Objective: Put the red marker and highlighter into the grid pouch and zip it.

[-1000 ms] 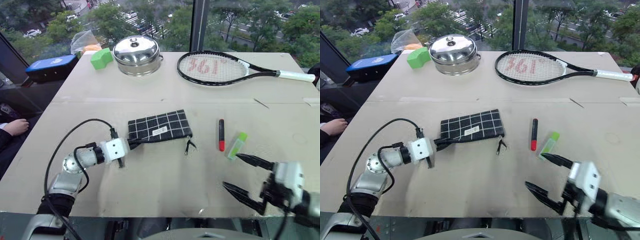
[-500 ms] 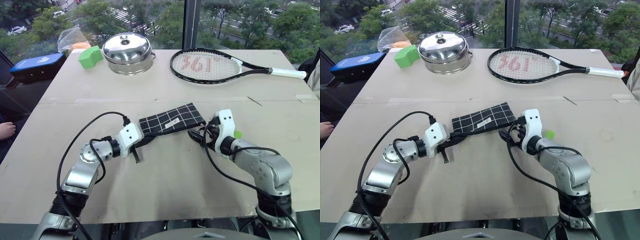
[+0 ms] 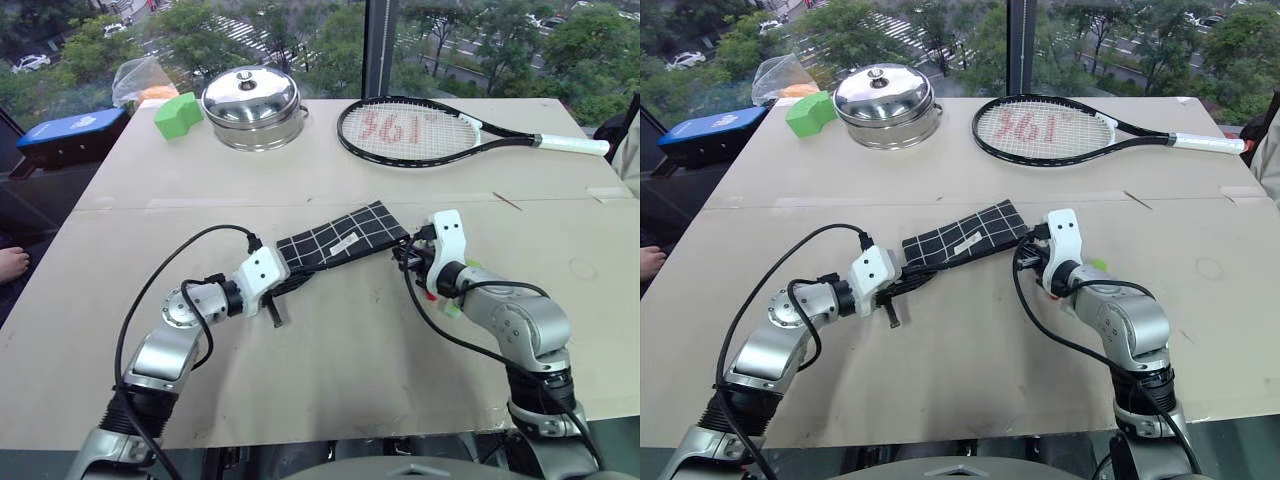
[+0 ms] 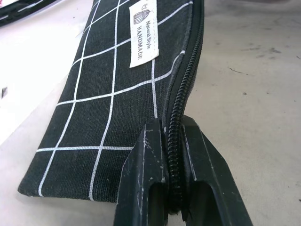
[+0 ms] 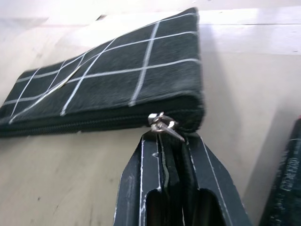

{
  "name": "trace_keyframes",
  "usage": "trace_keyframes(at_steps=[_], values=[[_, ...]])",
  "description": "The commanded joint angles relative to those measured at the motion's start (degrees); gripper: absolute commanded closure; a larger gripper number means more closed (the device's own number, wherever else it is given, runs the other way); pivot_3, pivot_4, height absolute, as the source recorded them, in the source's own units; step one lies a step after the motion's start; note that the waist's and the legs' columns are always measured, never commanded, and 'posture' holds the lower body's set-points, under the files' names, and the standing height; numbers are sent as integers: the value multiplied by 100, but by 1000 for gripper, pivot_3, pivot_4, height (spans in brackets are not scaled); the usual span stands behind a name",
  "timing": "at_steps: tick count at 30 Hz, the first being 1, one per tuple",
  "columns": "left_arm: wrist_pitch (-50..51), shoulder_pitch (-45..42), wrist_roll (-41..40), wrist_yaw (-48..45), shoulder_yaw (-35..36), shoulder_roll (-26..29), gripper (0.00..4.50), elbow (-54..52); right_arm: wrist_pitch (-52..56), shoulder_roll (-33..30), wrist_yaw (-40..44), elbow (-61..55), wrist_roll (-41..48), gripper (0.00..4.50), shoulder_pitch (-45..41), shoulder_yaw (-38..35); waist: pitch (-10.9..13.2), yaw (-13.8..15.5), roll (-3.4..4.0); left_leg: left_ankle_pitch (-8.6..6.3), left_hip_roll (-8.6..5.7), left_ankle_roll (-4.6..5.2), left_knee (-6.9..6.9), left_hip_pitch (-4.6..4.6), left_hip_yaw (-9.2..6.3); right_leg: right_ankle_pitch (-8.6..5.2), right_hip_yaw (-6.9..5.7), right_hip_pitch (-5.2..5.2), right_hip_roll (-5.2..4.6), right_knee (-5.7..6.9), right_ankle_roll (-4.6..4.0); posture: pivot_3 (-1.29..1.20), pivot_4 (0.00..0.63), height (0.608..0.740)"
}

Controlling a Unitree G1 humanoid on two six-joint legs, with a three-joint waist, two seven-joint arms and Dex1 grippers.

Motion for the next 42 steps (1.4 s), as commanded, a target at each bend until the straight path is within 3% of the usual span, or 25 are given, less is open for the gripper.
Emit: trace_keyframes(at_steps=[1,13,23,30,36,42], values=[[254,-137,-161,128,85,-122,4500,-378,256,-43,231,-415,179,4449,-178,332,0,0,0,0,0,0,0,0,0,0,0,0,0,0,0,0,150,740],[984,-437,-152,402,-65,-529,4500,-829,549,157,229,221,-204,4449,-899,1047,-1,-7,-2,6,-1,-11,1,-3,-2,0,-2,0,0,2,1,0,150,740],[1051,-754,279,649,-490,-812,4500,-749,54,392,1592,1445,-83,4449,-1979,1722,-1,-103,-2,1,-1,0,1,0,-8,1,-5,1,4,9,1,0,150,740],[857,-739,458,500,-563,-691,4500,-744,-296,306,2104,2045,-344,4449,-2419,1796,-1,-131,-2,9,0,-15,0,-1,-6,1,-4,0,4,7,1,0,150,740],[664,-346,327,80,-267,-110,4500,-779,-102,-265,2226,1833,-316,4449,-2276,1291,1,-134,2,9,2,-15,0,-1,-5,1,-4,0,0,6,1,0,150,740],[713,-344,316,-106,-352,-11,4500,-775,67,-451,2344,1579,-248,4449,-2195,1283,2,-131,3,2,1,-3,0,-2,-7,1,-6,-1,-4,5,0,0,150,740]])
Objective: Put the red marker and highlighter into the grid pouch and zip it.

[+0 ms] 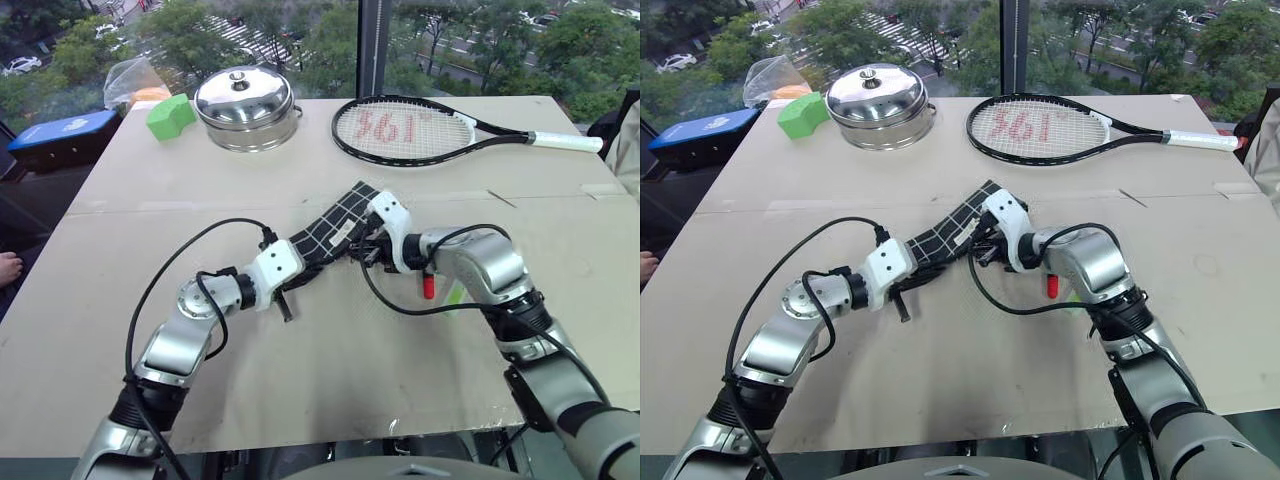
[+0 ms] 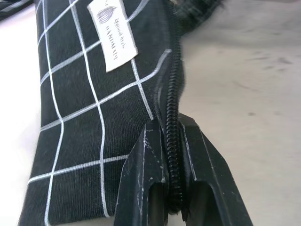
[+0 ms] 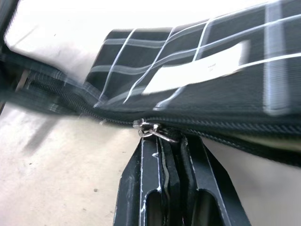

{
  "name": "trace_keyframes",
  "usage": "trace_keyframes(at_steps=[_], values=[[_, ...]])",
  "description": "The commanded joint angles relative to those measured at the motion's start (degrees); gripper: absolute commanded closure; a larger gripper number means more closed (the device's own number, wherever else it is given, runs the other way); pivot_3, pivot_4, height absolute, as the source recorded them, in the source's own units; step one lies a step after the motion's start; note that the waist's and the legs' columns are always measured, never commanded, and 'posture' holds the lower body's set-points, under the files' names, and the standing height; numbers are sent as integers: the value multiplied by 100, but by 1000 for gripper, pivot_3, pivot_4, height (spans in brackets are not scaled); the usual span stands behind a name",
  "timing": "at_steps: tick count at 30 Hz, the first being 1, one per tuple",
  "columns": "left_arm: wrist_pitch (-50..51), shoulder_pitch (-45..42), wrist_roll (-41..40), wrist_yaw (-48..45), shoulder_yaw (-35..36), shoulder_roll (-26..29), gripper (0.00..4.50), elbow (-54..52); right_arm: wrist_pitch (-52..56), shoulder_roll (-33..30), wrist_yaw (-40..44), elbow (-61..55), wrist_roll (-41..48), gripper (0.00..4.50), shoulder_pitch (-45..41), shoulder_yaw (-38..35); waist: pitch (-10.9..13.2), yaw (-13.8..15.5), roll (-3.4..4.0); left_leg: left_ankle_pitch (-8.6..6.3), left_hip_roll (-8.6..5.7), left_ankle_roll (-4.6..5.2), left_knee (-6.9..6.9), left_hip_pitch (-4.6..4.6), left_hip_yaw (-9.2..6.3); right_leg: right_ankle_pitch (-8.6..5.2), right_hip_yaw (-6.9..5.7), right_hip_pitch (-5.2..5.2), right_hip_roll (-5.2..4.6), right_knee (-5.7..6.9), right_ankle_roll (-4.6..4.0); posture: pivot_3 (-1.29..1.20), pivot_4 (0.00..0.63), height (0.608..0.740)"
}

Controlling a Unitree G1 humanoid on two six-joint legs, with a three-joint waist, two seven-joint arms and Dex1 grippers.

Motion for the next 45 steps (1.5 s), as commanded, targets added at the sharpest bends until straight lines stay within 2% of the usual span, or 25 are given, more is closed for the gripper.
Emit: trace_keyframes(at_steps=[1,6,10,21,27,37,45], values=[[-59,-77,-63,-146,-66,63,4500,-273,37,-36,113,-354,125,4449,3,-80,0,-3,0,0,0,0,0,0,0,0,-1,0,1,1,0,0,150,740],[246,-214,-77,-220,-190,47,4500,-347,165,-215,278,-599,145,4449,16,74,0,10,0,-1,-1,2,0,-2,0,0,-2,0,0,-1,0,0,150,740],[614,-442,-167,-54,-202,-173,4500,-341,193,-419,479,-900,128,4449,64,441,0,10,-1,-2,-3,5,0,-2,0,0,-1,1,-1,-2,0,0,150,740],[1148,-556,-389,273,-58,-595,4500,-408,158,-320,367,-834,-116,4449,25,786,0,12,-2,-2,-2,4,1,-2,-2,0,-4,0,1,-1,1,0,150,740],[1305,-488,-546,315,105,-591,4500,-528,167,-490,339,-808,-177,4449,165,573,0,10,-2,-1,-3,2,1,-2,-2,0,-3,1,1,-1,1,0,150,740],[1296,-378,-627,348,105,-566,4500,-621,141,-396,129,-631,-198,4449,235,261,0,9,-2,1,-2,-2,1,-2,-2,0,-2,1,1,-1,1,0,150,740],[1188,-454,-481,388,-116,-648,4500,-557,280,-4,71,-699,-106,4449,134,441,0,6,-2,1,-2,0,1,-2,-2,0,-2,1,1,-1,1,0,150,740]])
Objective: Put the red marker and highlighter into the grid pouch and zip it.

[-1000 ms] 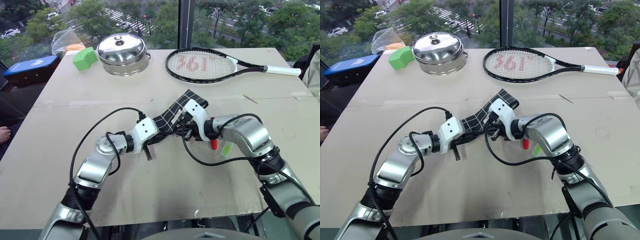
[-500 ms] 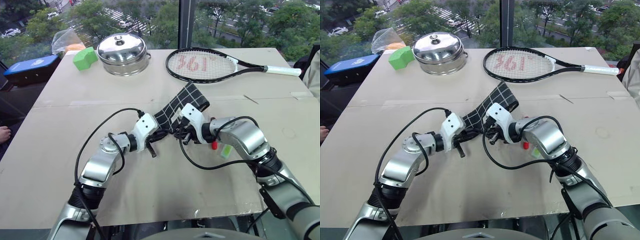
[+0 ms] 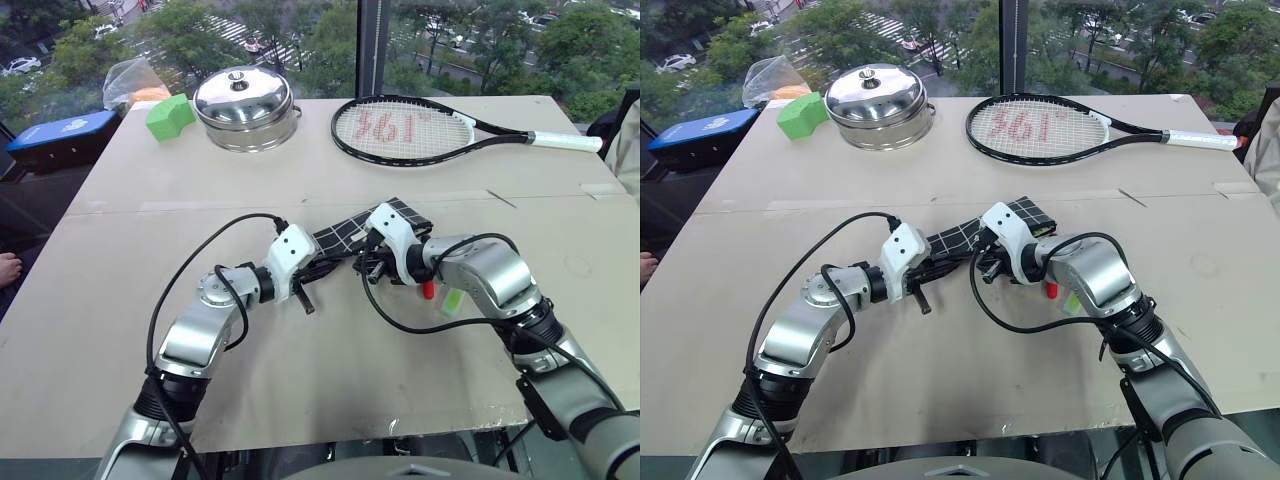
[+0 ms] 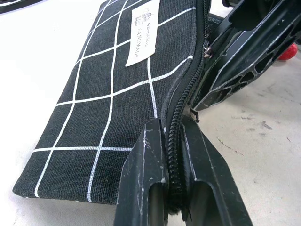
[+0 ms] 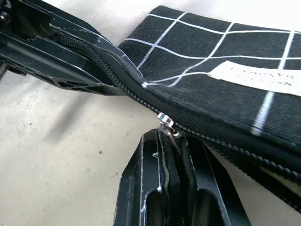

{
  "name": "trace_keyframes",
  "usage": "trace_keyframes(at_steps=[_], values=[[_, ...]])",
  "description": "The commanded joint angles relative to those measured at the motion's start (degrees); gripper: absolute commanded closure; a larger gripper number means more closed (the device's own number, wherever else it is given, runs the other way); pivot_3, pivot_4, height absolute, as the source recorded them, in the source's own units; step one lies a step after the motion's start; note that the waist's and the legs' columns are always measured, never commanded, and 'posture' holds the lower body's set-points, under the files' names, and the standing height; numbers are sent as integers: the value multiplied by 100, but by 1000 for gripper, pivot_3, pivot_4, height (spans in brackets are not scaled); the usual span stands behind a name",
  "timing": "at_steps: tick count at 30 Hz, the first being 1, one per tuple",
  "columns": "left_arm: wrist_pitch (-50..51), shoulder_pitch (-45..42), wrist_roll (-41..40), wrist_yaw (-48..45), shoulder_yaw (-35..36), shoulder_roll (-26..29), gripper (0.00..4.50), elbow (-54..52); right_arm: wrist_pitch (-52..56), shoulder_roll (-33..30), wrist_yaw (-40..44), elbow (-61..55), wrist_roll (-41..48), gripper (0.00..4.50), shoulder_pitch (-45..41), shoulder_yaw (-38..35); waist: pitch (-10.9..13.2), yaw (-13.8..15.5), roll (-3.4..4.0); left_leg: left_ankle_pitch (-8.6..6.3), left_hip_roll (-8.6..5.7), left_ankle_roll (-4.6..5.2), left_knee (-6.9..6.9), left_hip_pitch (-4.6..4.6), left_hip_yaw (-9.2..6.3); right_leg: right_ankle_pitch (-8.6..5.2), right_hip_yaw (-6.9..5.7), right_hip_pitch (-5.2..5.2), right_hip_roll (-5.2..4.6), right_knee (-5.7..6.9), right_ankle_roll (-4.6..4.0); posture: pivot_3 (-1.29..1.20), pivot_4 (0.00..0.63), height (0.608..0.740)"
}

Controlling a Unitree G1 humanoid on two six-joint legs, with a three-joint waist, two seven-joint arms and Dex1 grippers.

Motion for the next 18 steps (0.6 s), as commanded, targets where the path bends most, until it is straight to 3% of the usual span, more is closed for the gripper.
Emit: trace_keyframes(at_steps=[1,9,13,14,18], values=[[-208,-98,26,20,-133,-52,4500,-174,62,285,-1,-141,138,4449,-114,1,0,-2,0,0,0,0,0,0,0,0,0,0,0,0,0,0,150,740],[-317,-185,142,108,-248,-202,4500,-50,-122,533,37,-163,38,4449,-157,120,0,5,0,0,-1,0,0,0,0,0,-1,0,-1,0,0,0,150,740],[-310,-184,39,130,-76,-258,4500,-21,-495,305,163,-429,159,4449,264,-328,0,17,-1,0,-1,0,0,-1,0,0,-1,0,-1,-1,0,0,150,740],[-323,-172,29,121,-53,-251,4500,-16,-489,198,204,-566,191,3827,365,-380,0,13,-1,1,-1,-3,0,-2,-2,0,-3,1,-1,-3,0,0,150,740],[-396,-90,-43,90,40,-210,4500,9,-240,-163,163,-1650,541,2375,1045,-884,0,4,-1,6,-1,-10,0,-2,-1,0,-1,1,-1,-6,1,0,150,740]])
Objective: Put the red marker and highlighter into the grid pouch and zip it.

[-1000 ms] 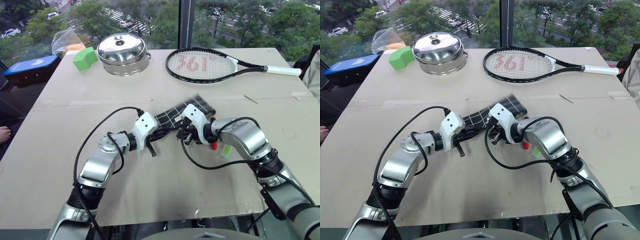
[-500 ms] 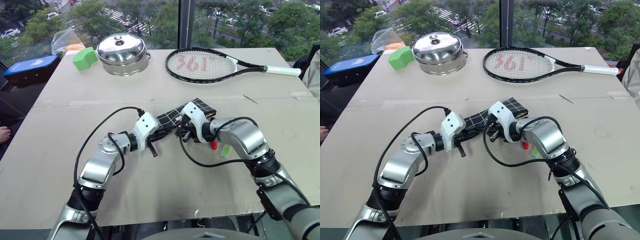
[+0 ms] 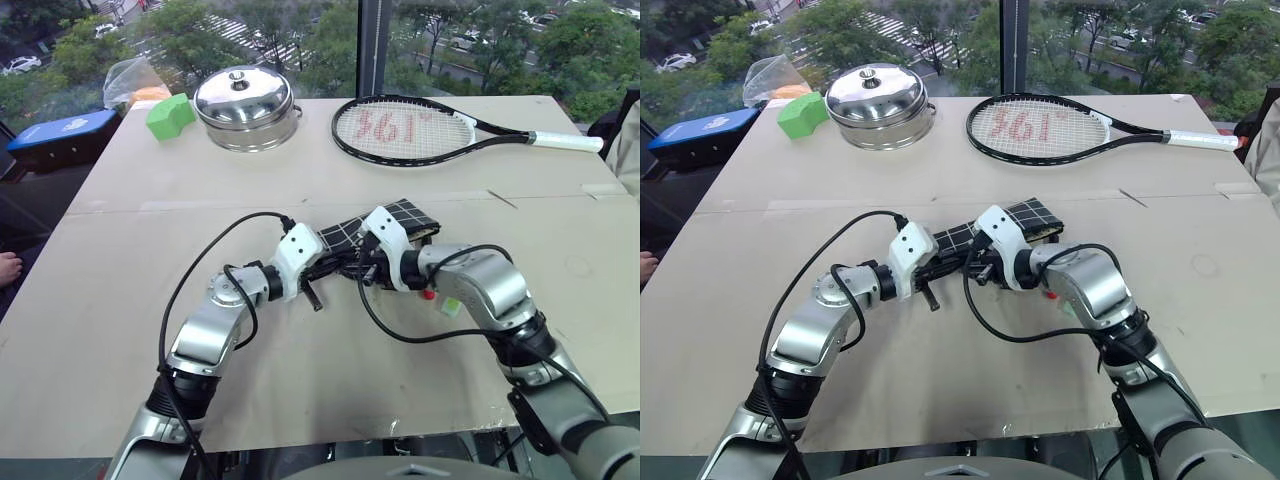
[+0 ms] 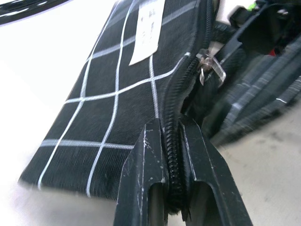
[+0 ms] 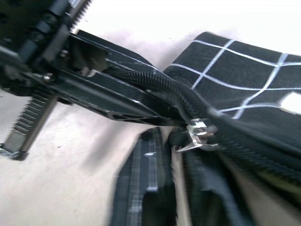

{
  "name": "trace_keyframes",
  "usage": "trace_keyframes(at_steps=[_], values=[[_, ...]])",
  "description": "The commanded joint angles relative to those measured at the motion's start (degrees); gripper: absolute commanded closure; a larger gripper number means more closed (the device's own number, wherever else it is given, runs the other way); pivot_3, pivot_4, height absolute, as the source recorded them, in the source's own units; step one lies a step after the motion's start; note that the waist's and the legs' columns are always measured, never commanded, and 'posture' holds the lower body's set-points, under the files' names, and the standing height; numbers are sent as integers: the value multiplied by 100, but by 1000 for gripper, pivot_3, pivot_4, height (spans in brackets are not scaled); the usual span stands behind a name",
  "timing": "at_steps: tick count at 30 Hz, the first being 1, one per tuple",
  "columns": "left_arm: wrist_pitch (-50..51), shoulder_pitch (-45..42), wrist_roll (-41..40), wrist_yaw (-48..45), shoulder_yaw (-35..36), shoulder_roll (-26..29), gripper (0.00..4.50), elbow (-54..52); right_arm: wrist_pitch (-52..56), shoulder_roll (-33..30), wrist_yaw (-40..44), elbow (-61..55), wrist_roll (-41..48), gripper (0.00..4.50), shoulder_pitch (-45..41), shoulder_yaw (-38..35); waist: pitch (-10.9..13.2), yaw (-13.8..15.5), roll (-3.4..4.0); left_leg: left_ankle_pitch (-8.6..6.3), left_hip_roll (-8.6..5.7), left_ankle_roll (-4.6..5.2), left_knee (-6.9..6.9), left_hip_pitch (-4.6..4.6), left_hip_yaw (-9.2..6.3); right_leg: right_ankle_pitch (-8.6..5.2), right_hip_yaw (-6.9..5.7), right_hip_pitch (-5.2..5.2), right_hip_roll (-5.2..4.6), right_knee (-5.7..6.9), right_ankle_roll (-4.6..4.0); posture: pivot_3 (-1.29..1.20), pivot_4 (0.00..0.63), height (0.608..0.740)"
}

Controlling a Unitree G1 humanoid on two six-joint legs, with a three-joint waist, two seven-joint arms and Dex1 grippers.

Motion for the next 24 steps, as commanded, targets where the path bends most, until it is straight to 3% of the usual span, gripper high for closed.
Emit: trace_keyframes(at_steps=[1,3,5,7,9,12,18,24], values=[[-199,9,-154,-59,157,43,4500,-109,290,-271,48,-1425,670,2375,599,-951,0,2,0,-4,0,7,0,1,2,0,2,0,1,1,0,0,150,740],[-238,36,-179,-84,188,61,4500,-94,533,-362,49,-1905,998,2375,874,-1448,1,23,0,-8,1,13,0,1,-4,0,-1,1,0,1,0,0,150,740],[-263,51,-197,-98,201,77,4500,-88,757,-278,-170,-2119,1213,2701,1037,-1945,1,37,-1,-9,1,15,0,-2,-5,0,-2,1,-1,-1,0,0,150,740],[-291,55,-215,-118,206,93,4500,-72,934,-159,-386,-2274,1417,3335,1104,-2307,1,34,-1,-12,2,21,0,1,-4,0,1,1,0,-2,0,0,150,740],[-310,40,-244,-158,208,100,4500,-57,1053,-31,-728,-2239,1384,4266,1059,-2474,1,27,-1,-13,2,22,0,2,-3,-1,3,1,1,-2,-1,0,150,740],[-328,-3,-264,-219,183,119,4500,-48,1066,58,-1090,-1902,1194,4401,911,-2419,1,26,0,-13,2,22,-1,3,-5,-1,4,0,3,0,-2,0,150,740],[-331,-108,-287,-320,126,130,4500,-63,608,-107,-1397,-1191,595,4401,598,-1607,2,23,1,-12,-1,21,0,1,0,-1,5,-1,3,-1,-2,0,150,740],[-281,-149,-232,-329,61,136,4500,-110,-1344,-622,-1046,-701,-867,4401,76,303,3,-13,2,-10,-2,18,-1,2,1,-2,6,-1,5,-2,0,0,150,740]])
